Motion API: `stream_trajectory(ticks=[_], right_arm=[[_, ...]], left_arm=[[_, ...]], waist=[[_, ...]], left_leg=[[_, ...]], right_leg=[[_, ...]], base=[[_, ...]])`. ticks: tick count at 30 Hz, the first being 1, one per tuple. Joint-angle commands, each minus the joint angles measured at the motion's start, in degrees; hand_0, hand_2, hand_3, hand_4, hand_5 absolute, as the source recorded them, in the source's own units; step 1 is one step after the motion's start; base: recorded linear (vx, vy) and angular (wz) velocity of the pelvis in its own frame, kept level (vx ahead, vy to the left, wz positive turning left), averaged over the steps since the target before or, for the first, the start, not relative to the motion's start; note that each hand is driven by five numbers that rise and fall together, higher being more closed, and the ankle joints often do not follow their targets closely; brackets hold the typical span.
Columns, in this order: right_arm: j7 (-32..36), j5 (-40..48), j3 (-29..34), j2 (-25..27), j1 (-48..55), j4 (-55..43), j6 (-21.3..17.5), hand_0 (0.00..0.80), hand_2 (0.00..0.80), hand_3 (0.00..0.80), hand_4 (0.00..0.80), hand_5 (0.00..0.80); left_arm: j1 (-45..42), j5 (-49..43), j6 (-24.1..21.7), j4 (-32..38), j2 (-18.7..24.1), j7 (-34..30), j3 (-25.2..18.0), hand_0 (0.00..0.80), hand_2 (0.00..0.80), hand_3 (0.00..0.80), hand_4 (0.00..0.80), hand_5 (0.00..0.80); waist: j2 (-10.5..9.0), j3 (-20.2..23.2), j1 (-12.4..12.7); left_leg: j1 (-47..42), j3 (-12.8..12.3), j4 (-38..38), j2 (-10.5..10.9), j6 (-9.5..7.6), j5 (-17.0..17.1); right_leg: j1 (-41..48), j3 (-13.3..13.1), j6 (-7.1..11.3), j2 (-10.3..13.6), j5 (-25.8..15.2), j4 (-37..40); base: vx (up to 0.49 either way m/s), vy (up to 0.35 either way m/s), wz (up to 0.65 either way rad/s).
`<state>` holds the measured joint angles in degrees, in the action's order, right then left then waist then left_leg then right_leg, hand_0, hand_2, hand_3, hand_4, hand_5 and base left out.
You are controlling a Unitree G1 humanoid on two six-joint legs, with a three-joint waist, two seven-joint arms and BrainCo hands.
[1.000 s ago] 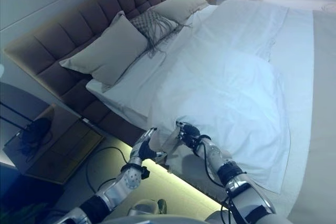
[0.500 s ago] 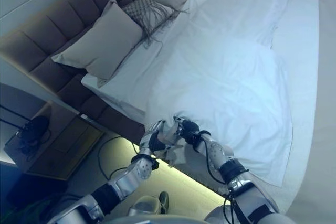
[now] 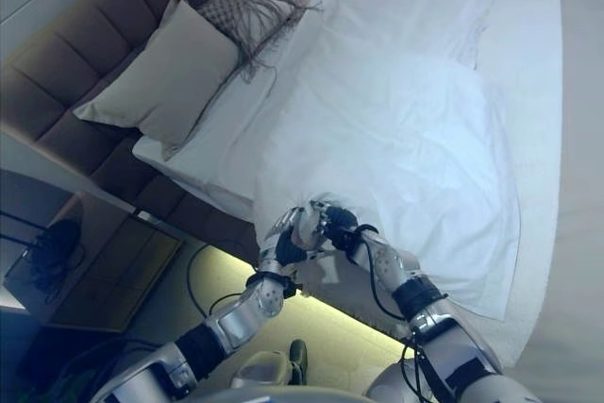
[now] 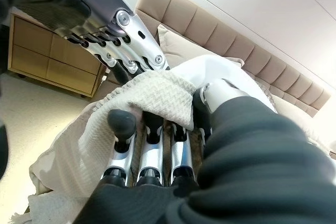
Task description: Make the bed neatly
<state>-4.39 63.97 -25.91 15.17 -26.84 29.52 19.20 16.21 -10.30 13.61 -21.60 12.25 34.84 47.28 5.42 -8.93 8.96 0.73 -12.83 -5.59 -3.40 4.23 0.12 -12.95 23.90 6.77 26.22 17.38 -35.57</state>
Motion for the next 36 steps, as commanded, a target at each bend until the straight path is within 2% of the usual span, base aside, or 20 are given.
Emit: stream_trajectory(ticks=[1,13,14,15,16,29,32,33,36], right_arm=[[0.9,3.6,-0.9,-4.5,-9.1,-3.9,-0.7,0.800,0.800,0.800,0.800,0.800],[-0.9,4.1,-2.2,-4.0,-6.5,-7.3,0.1,0.800,0.800,0.800,0.800,0.800],[-1.0,4.0,-2.5,-3.9,-6.7,-7.3,0.1,0.800,0.800,0.800,0.800,0.800],[-1.1,4.1,-2.6,-3.8,-6.6,-7.4,0.3,0.800,0.800,0.800,0.800,0.800],[-1.1,4.0,-2.6,-3.7,-6.5,-7.6,0.6,0.800,0.800,0.800,0.800,0.800],[-1.5,3.0,-3.6,-3.6,-4.0,-9.7,2.9,0.800,0.800,0.800,0.800,0.800],[-1.6,2.7,-3.8,-3.7,-3.7,-9.9,3.0,0.800,0.800,0.800,0.800,0.800],[-1.7,2.5,-4.0,-3.9,-3.6,-9.9,3.0,0.800,0.800,0.800,0.800,0.800],[-1.8,2.2,-4.4,-4.1,-3.2,-10.0,3.0,0.800,0.800,0.800,0.800,0.800]], left_arm=[[6.4,1.5,0.7,1.4,-1.4,1.8,0.1,0.000,0.000,0.000,0.000,0.000],[8.2,-4.3,1.5,-0.7,-2.4,6.1,-1.3,0.000,0.000,0.000,0.000,0.000],[8.7,-3.7,1.1,-1.7,-2.7,6.7,-1.6,0.439,0.439,0.439,0.439,0.439],[8.9,-3.2,1.0,-2.0,-2.8,7.1,-1.7,0.687,0.687,0.687,0.687,0.687],[9.0,-2.8,0.9,-2.5,-2.9,7.4,-2.0,0.800,0.800,0.800,0.800,0.800],[8.4,1.2,-1.5,-6.5,-4.7,9.6,-3.7,0.800,0.800,0.800,0.800,0.800],[8.1,1.4,-2.2,-7.2,-5.1,10.3,-3.4,0.681,0.681,0.681,0.681,0.681],[8.1,1.5,-2.3,-7.5,-5.3,10.5,-3.3,0.678,0.678,0.678,0.678,0.678],[8.0,1.6,-2.9,-8.5,-5.5,10.8,-3.4,0.800,0.800,0.800,0.800,0.800]], waist=[[-1.77,-1.7,0.1],[-0.37,0.4,-1.3],[-0.17,0.5,-1.5],[-0.04,0.6,-1.7],[0.09,0.6,-1.8],[1.68,1.8,-3.4],[1.97,2.0,-3.5],[2.05,2.0,-3.6],[2.15,2.2,-3.7]], left_leg=[[3.5,0.0,-1.4,-1.9,-0.22,4.7],[1.9,-1.1,4.5,-0.8,0.39,7.6],[2.0,-1.1,4.6,-0.5,0.32,7.7],[2.0,-1.1,4.5,-0.3,0.29,7.7],[2.0,-1.1,4.6,-0.2,0.21,7.7],[0.9,-2.0,5.0,1.0,-0.10,7.6],[0.9,-2.2,5.1,1.2,-0.09,7.6],[0.9,-2.2,5.1,1.2,-0.08,7.7],[0.7,-2.4,5.2,1.2,-0.02,7.7]], right_leg=[[8.7,2.0,6.76,3.3,-30.2,28.6],[9.4,2.1,7.31,2.4,-29.9,30.1],[9.2,1.9,7.27,2.3,-29.9,30.2],[9.1,1.8,7.23,2.4,-29.9,30.1],[8.9,1.6,7.17,2.4,-29.9,30.0],[8.7,0.9,7.02,3.3,-29.4,29.3],[8.7,0.9,7.03,3.4,-29.3,29.3],[8.7,0.9,7.04,3.5,-29.3,29.2],[8.9,1.0,7.04,3.5,-29.3,29.4]], base=[[0.068,0.058,-0.02],[0.030,0.086,0.00],[-0.019,0.107,0.05],[-0.006,0.100,0.05],[0.013,0.084,0.03],[0.022,0.068,0.01],[-0.002,0.039,-0.03],[-0.003,0.040,-0.06],[0.000,0.010,-0.01]])
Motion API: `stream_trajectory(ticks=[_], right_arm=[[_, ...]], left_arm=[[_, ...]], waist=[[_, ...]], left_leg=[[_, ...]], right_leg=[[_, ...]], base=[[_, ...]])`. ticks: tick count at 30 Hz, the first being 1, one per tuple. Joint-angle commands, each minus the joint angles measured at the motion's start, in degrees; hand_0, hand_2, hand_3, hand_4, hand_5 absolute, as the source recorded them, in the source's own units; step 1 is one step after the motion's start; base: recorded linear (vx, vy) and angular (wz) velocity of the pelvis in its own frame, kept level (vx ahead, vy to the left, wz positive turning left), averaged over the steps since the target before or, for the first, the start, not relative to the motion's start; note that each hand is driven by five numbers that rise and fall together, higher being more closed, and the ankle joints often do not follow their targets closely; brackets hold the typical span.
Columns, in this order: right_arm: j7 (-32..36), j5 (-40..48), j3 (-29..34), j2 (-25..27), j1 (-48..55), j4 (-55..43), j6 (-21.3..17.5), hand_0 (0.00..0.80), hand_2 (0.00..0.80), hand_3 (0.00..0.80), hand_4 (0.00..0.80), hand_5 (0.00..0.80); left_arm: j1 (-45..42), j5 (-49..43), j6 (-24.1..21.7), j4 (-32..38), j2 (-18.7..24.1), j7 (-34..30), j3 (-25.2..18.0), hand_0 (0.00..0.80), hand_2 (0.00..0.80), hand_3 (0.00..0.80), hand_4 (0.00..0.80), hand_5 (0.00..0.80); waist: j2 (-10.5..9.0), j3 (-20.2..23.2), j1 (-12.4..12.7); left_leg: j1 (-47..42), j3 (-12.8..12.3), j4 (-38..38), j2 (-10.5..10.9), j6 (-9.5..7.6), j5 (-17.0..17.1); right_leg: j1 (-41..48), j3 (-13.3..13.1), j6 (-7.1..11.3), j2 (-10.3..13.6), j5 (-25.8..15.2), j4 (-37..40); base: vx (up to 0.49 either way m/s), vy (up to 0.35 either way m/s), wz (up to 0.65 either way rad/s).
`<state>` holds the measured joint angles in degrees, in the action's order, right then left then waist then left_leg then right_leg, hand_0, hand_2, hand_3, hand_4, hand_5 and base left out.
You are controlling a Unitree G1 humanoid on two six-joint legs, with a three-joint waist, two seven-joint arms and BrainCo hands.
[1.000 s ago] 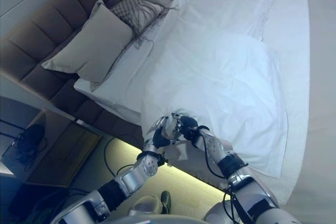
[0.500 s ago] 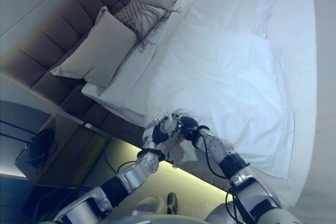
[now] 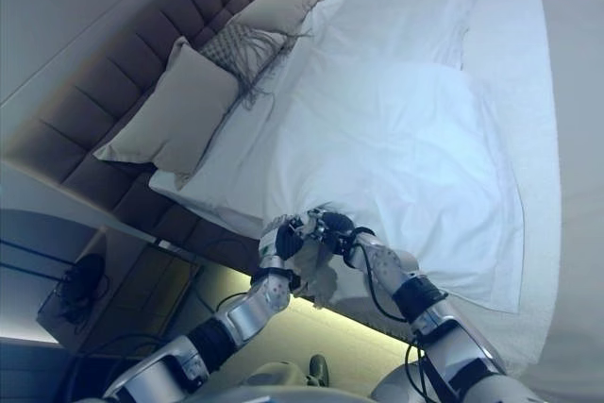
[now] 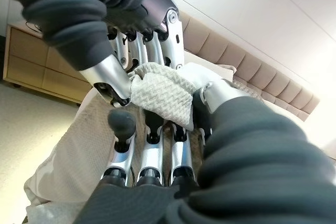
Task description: Make the bed neatly
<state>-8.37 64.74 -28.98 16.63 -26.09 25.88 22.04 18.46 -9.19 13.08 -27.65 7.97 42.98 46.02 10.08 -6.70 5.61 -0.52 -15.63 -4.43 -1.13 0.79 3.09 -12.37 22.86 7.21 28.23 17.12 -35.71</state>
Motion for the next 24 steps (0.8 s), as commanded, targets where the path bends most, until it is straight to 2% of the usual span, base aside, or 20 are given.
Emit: stream_trajectory(ticks=[1,2,3,4,7,8,9,10,16,24], right_arm=[[2.2,1.4,-1.4,-5.6,-3.8,-6.4,0.1,0.800,0.800,0.800,0.800,0.800],[2.2,1.3,-1.4,-5.7,-3.7,-6.3,0.1,0.800,0.800,0.800,0.800,0.800],[2.4,1.1,-1.5,-5.7,-3.5,-6.2,-0.1,0.800,0.800,0.800,0.800,0.800],[2.2,1.1,-1.7,-5.9,-3.4,-6.3,0.0,0.800,0.800,0.800,0.800,0.800],[1.2,0.6,-1.7,-5.8,-3.1,-6.2,0.9,0.800,0.800,0.800,0.800,0.800],[0.0,0.0,-1.9,-6.0,-2.9,-6.2,1.1,0.709,0.709,0.709,0.709,0.709],[-0.3,-0.4,-1.9,-5.9,-2.9,-5.9,1.4,0.138,0.138,0.138,0.138,0.138],[-0.9,-0.8,-2.0,-6.0,-2.8,-5.7,1.7,0.000,0.000,0.000,0.000,0.000],[-1.7,-0.9,-2.2,-6.5,-2.1,-4.6,2.0,0.000,0.000,0.000,0.000,0.000],[1.3,0.6,-3.0,-5.7,0.5,-6.9,4.4,0.000,0.000,0.000,0.000,0.000]], left_arm=[[5.7,0.5,-2.4,-2.6,-1.3,2.8,-2.2,0.800,0.800,0.800,0.800,0.800],[5.7,0.6,-2.8,-3.1,-1.5,3.0,-2.2,0.718,0.718,0.718,0.718,0.718],[5.7,0.8,-3.2,-3.4,-1.6,2.8,-2.1,0.728,0.728,0.728,0.728,0.728],[6.0,0.9,-4.1,-3.8,-1.7,1.5,-2.4,0.800,0.800,0.800,0.800,0.800],[5.8,0.9,-5.1,-4.1,-2.2,-0.1,-1.7,0.800,0.800,0.800,0.800,0.800],[5.7,1.3,-5.2,-4.4,-2.5,0.3,-1.4,0.800,0.800,0.800,0.800,0.800],[5.8,1.3,-5.5,-5.1,-2.7,0.6,-1.3,0.800,0.800,0.800,0.800,0.800],[5.9,1.4,-5.5,-5.4,-2.8,0.8,-1.2,0.800,0.800,0.800,0.800,0.800],[6.0,1.2,-6.6,-7.9,-3.5,2.1,-1.4,0.800,0.800,0.800,0.800,0.800],[5.6,0.0,-6.5,-11.2,-2.9,3.3,-3.3,0.800,0.800,0.800,0.800,0.800]], waist=[[-2.50,0.0,-0.4],[-2.46,0.1,-0.4],[-2.42,0.1,-0.5],[-2.38,0.2,-0.5],[-2.21,0.3,-0.7],[-2.16,0.4,-0.8],[-2.14,0.5,-0.9],[-2.13,0.6,-1.0],[-2.30,0.8,-1.3],[-2.68,1.4,-1.8]], left_leg=[[1.9,0.4,4.0,-1.0,3.43,4.8],[1.8,0.4,4.1,-1.0,3.46,4.8],[1.7,0.1,4.1,-1.0,3.50,4.8],[1.6,0.0,4.2,-1.0,3.48,4.7],[1.5,0.1,4.3,-0.8,3.51,4.9],[1.5,0.1,4.4,-0.8,3.52,4.9],[1.3,-0.1,4.5,-0.8,3.47,4.8],[1.1,-0.2,4.7,-0.8,3.41,4.8],[0.8,-0.4,4.7,-0.8,3.46,4.6],[0.1,-0.9,4.7,-0.9,3.75,4.4]], right_leg=[[8.4,2.1,6.59,1.5,-29.1,29.6],[8.6,2.2,6.60,1.6,-29.1,29.6],[8.8,2.3,6.59,1.6,-29.1,29.6],[9.0,2.5,6.55,1.6,-28.9,29.6],[9.1,2.6,6.57,1.6,-28.9,29.5],[9.2,2.5,6.62,1.6,-28.9,29.6],[9.3,2.5,6.61,1.6,-28.8,29.7],[9.5,2.6,6.59,1.5,-28.8,29.8],[10.0,2.8,6.53,1.4,-28.6,30.0],[11.2,3.1,6.57,1.4,-28.5,30.6]], base=[[0.000,0.000,0.00],[0.000,0.000,0.00],[0.000,0.000,0.00],[0.000,0.000,0.00],[0.000,0.000,0.00],[0.000,0.000,0.00],[0.000,0.000,0.00],[0.000,0.000,0.00],[0.006,0.002,-0.01],[0.000,0.000,0.00]])
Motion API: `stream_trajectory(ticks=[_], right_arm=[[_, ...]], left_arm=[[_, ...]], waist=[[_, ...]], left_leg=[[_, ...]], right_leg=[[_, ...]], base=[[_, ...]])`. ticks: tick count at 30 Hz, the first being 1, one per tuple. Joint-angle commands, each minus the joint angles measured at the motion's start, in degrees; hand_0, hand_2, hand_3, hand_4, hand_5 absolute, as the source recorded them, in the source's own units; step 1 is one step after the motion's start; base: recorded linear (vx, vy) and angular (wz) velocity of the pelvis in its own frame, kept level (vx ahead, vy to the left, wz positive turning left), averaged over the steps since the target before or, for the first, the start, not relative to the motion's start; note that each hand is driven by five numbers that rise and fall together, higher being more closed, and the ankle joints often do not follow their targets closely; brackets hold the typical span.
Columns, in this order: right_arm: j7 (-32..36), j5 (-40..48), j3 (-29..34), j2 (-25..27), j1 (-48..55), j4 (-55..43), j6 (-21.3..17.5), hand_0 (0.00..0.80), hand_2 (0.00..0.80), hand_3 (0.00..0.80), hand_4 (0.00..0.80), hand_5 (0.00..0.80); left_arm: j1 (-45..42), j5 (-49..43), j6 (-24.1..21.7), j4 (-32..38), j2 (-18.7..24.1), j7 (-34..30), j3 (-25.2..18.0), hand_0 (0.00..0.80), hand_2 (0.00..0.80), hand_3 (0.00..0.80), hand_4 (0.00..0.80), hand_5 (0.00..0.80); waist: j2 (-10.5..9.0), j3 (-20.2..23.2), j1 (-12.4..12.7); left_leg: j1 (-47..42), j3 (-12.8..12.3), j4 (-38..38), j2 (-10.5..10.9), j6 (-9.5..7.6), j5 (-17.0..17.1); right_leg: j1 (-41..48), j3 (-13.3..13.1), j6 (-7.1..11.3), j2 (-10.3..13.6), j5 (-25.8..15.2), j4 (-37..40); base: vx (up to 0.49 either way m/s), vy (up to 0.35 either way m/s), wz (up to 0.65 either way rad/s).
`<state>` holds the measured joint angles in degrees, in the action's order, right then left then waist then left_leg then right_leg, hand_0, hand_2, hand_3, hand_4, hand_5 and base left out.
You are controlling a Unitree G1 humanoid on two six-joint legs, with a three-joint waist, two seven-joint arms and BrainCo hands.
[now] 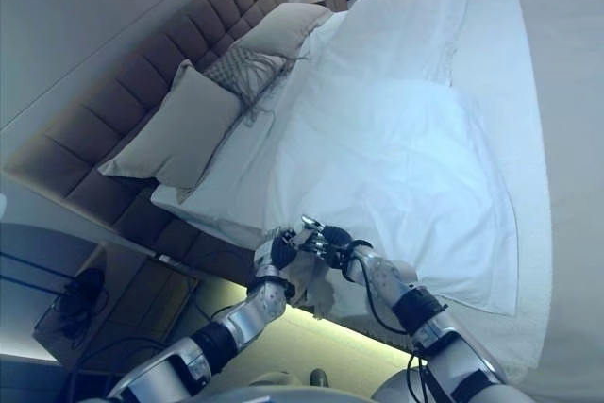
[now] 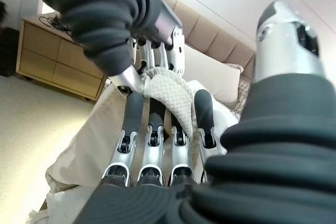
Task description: Make the bed neatly
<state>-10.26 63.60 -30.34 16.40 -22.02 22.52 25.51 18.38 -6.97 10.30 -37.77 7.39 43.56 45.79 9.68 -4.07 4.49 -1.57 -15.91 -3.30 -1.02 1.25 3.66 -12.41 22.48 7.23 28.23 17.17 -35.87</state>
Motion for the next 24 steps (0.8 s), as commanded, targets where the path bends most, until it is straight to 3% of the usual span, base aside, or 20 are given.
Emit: stream_trajectory(ticks=[1,17,24], right_arm=[[3.3,2.1,-1.7,-5.4,-3.2,-3.8,1.1,0.000,0.000,0.000,0.000,0.000],[10.6,1.1,0.7,-1.1,5.5,-10.1,6.6,0.000,0.000,0.000,0.000,0.000],[11.2,1.3,3.0,1.2,11.2,-13.5,4.2,0.000,0.000,0.000,0.000,0.000]], left_arm=[[5.6,-2.3,-3.6,-1.3,-2.2,2.9,-3.3,0.800,0.800,0.800,0.800,0.800],[2.1,-4.1,1.6,-2.6,4.3,5.9,-12.3,0.800,0.800,0.800,0.800,0.800],[-0.7,-4.4,3.9,-4.4,8.9,6.4,-18.9,0.800,0.800,0.800,0.800,0.800]], waist=[[-2.30,-1.2,-0.8],[-1.66,1.2,-2.3],[-2.12,2.6,-2.5]], left_leg=[[1.1,-0.7,3.6,-1.1,3.33,3.8],[-2.5,-1.0,5.4,-1.0,3.70,3.6],[-3.9,-0.7,6.5,-1.3,3.81,3.7]], right_leg=[[11.4,3.5,6.53,1.4,-28.5,30.8],[14.4,4.2,6.29,1.7,-26.2,29.8],[15.9,4.5,6.13,1.4,-25.4,29.5]], base=[[0.000,0.000,0.00],[0.007,0.008,-0.05],[0.011,-0.020,-0.02]])
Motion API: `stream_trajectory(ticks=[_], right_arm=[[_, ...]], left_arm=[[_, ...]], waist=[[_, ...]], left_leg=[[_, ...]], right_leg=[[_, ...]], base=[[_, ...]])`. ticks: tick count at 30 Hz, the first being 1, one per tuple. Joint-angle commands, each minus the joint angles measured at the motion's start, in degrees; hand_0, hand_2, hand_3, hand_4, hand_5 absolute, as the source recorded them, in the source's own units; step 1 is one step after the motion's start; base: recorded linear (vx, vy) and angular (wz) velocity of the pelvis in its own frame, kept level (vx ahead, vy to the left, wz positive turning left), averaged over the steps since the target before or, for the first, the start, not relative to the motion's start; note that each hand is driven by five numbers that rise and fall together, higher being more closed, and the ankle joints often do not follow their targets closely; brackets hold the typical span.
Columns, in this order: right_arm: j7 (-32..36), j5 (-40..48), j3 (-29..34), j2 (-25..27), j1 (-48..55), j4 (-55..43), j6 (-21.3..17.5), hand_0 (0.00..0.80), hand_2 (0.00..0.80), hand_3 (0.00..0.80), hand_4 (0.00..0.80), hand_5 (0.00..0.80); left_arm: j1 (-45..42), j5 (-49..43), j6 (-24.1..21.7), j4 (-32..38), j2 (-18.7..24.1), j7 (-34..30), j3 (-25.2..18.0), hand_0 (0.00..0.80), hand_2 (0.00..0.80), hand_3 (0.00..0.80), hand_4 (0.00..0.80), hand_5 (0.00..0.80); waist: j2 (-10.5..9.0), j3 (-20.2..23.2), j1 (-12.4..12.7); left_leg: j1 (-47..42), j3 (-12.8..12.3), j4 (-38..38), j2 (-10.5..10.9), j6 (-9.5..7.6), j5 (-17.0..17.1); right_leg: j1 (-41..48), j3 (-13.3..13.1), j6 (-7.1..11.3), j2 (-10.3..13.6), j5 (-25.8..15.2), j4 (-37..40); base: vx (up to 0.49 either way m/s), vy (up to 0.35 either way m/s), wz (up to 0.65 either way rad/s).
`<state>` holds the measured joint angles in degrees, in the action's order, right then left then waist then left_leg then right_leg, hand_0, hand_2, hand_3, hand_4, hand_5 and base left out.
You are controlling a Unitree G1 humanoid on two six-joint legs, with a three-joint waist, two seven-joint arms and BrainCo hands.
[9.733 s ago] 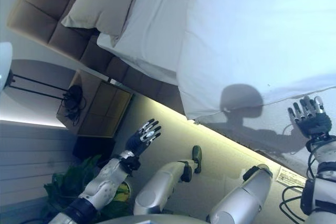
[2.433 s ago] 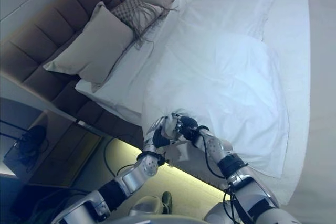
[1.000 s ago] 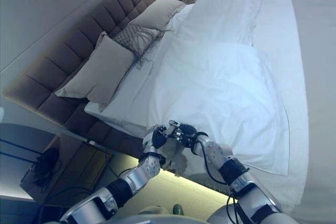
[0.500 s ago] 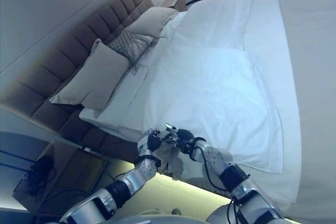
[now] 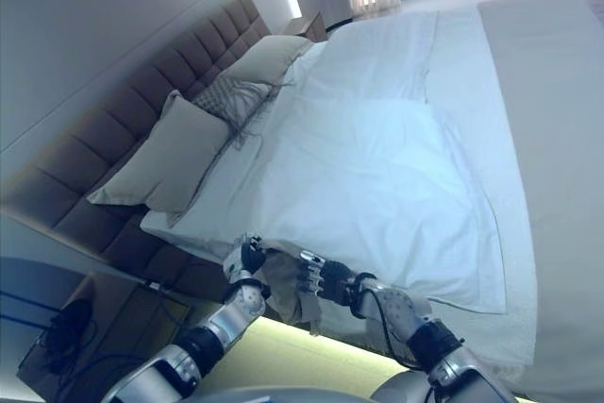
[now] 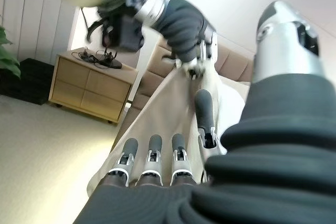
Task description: Make the bed neatly
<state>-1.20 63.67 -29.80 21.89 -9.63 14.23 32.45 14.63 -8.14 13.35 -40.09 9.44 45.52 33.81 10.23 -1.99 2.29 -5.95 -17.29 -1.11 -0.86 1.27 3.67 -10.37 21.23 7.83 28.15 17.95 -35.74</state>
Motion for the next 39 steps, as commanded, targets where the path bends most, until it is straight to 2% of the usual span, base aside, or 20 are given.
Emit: stream_trajectory(ticks=[1,6,9,14,18,21,26,32,36,39], right_arm=[[1.9,1.5,3.1,-3.9,-0.4,-5.4,-3.5,0.000,0.000,0.000,0.000,0.000],[5.1,0.3,8.8,-2.1,4.1,-6.3,-4.8,0.000,0.000,0.000,0.000,0.000],[7.5,-1.9,12.5,-0.7,7.4,-7.2,-4.5,0.000,0.000,0.000,0.000,0.000],[12.4,-6.1,20.3,2.1,12.9,-7.9,-2.9,0.000,0.000,0.000,0.000,0.000],[15.5,-6.8,26.5,3.8,16.9,-7.5,-3.4,0.000,0.000,0.000,0.000,0.000],[17.5,-5.9,30.1,4.7,19.6,-7.0,-3.4,0.000,0.000,0.000,0.000,0.000],[18.6,-4.3,34.1,5.7,22.2,-6.6,-3.0,0.000,0.000,0.000,0.000,0.000],[20.7,-4.6,37.2,6.1,24.3,-6.5,-2.8,0.000,0.000,0.000,0.000,0.000],[20.2,-4.3,37.9,5.6,24.7,-7.2,-2.7,0.000,0.000,0.000,0.000,0.000],[19.1,-4.4,38.1,5.1,24.3,-7.5,-2.6,0.000,0.000,0.000,0.000,0.000]], left_arm=[[2.5,-2.7,1.3,-2.6,7.5,4.9,-8.0,0.800,0.800,0.800,0.800,0.800],[-0.7,-2.7,1.2,-5.0,11.5,5.1,-14.8,0.800,0.800,0.800,0.800,0.800],[-3.3,-5.6,1.0,-5.9,13.9,5.2,-18.1,0.800,0.800,0.800,0.800,0.800],[-8.2,-7.2,-0.6,-6.3,19.4,5.1,-26.6,0.800,0.800,0.800,0.800,0.800],[-10.0,-8.5,-2.5,-5.8,25.6,1.3,-33.1,0.800,0.800,0.800,0.800,0.800],[-10.3,-9.1,-4.4,-6.0,29.7,-3.3,-36.4,0.800,0.800,0.800,0.800,0.800],[-8.7,-9.8,-4.9,-6.0,37.1,-11.6,-39.2,0.800,0.800,0.800,0.800,0.800],[-5.0,-6.1,-5.5,-9.5,45.8,-17.4,-42.8,0.800,0.800,0.800,0.800,0.800],[-3.6,-3.9,-4.5,-11.7,49.4,-19.9,-44.3,0.800,0.800,0.800,0.800,0.800],[-1.9,-4.3,-3.2,-12.1,50.3,-20.9,-44.3,0.800,0.800,0.800,0.800,0.800]], waist=[[-2.77,0.7,-0.3],[-3.22,1.4,-0.8],[-3.54,1.8,-0.9],[-4.03,2.3,-1.3],[-4.59,2.6,-1.4],[-4.93,2.7,-1.3],[-4.85,2.9,-1.4],[-4.51,3.1,-2.1],[-4.46,3.2,-2.2],[-4.23,3.3,-2.4]], left_leg=[[0.3,0.7,4.4,-1.6,3.79,3.6],[-0.2,1.0,5.0,-2.0,3.74,3.5],[-0.3,1.0,5.2,-2.3,3.75,3.5],[-0.1,1.3,5.8,-3.0,3.70,3.7],[0.2,2.0,6.0,-3.1,3.53,3.7],[0.2,2.6,6.0,-2.6,3.24,3.6],[0.2,3.2,6.1,-1.6,2.84,3.2],[0.1,2.7,6.1,-0.3,2.54,2.6],[0.0,2.3,6.1,0.6,2.18,2.1],[0.0,2.3,6.1,1.6,1.76,1.7]], right_leg=[[14.0,5.7,5.50,1.4,-26.0,29.4],[14.1,5.3,5.24,0.8,-25.6,29.4],[14.0,5.1,5.26,0.4,-25.4,29.4],[13.9,4.7,4.88,-0.7,-25.1,29.8],[14.0,4.9,4.73,-1.2,-25.0,29.6],[14.1,5.0,4.93,-1.1,-25.6,29.4],[14.5,5.0,5.41,-1.3,-26.5,30.1],[14.5,4.5,6.20,-1.0,-28.5,31.0],[14.2,4.1,6.79,-0.4,-30.0,30.9],[13.7,3.7,6.99,0.0,-31.0,30.6]], base=[[0.015,-0.032,-0.05],[0.009,-0.018,-0.02],[0.012,-0.030,-0.09],[-0.017,-0.029,-0.06],[-0.022,-0.010,-0.04],[-0.015,0.017,0.05],[0.001,0.054,0.06],[0.005,0.075,-0.03],[-0.008,0.053,-0.07],[-0.013,0.073,-0.07]])
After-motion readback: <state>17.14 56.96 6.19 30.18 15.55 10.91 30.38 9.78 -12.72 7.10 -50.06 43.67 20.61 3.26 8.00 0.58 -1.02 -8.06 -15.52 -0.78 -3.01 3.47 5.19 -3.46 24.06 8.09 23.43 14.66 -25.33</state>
